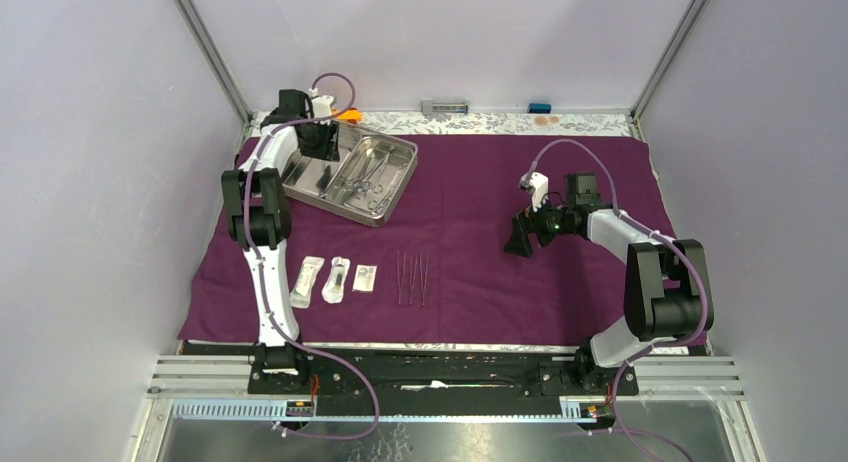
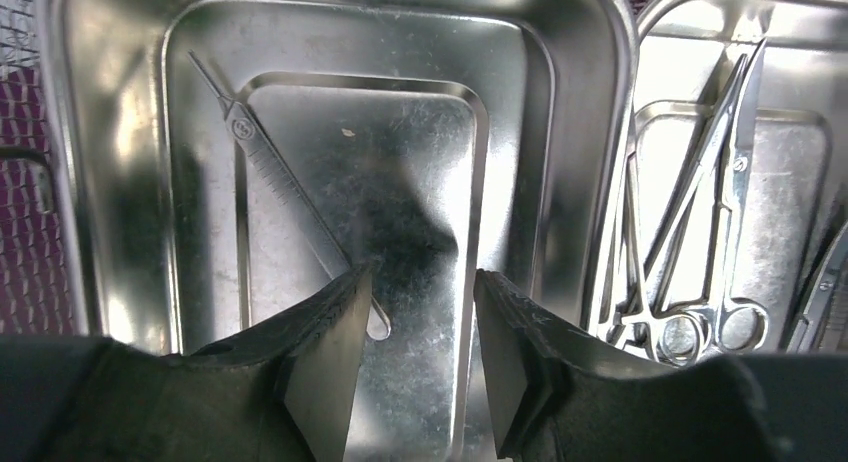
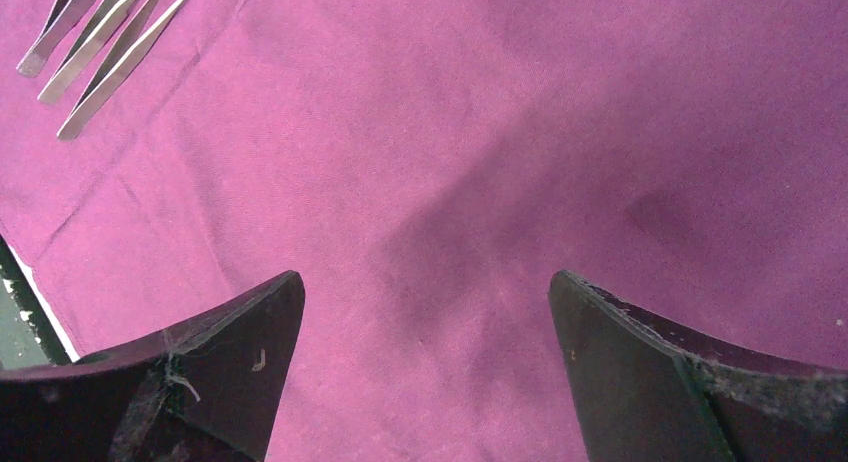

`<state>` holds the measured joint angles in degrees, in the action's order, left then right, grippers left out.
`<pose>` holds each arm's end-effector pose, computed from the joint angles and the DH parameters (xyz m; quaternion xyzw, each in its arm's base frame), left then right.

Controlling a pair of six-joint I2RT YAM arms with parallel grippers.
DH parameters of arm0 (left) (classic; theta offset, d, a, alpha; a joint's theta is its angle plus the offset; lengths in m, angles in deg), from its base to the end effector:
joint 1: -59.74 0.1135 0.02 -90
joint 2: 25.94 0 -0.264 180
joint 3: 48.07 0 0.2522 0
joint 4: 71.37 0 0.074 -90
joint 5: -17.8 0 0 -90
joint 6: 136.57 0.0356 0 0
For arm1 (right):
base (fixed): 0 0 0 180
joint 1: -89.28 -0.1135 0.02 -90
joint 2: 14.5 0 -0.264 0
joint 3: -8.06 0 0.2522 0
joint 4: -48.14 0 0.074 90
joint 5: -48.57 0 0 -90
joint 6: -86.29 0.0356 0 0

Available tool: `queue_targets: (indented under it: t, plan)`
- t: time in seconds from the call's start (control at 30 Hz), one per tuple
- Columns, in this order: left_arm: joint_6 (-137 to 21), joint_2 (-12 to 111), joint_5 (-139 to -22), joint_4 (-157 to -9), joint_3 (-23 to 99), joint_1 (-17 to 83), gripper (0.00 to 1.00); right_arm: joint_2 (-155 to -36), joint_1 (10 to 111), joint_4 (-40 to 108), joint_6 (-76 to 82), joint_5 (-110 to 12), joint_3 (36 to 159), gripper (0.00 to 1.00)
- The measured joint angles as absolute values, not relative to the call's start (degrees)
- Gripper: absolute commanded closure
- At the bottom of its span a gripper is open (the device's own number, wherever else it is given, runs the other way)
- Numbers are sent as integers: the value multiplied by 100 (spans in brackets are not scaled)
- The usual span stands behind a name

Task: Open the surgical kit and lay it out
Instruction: Pick up the medical item from the container.

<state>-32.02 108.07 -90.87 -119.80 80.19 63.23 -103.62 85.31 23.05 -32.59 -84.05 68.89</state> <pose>0.5171 0.0201 0.1908 0.1401 0.9298 -0.1049 0.3239 0.2954 0.0447 0.1775 -0.3596 0.8161 0.2738 0.3602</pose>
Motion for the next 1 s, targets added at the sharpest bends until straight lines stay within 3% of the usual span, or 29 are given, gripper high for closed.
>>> queue_targets:
  t: [1.0]
  plan:
    - [-4153, 11972, -8541, -11362, 9413, 6618, 45, -10390, 8531, 2283, -3268, -8405, 6893, 1]
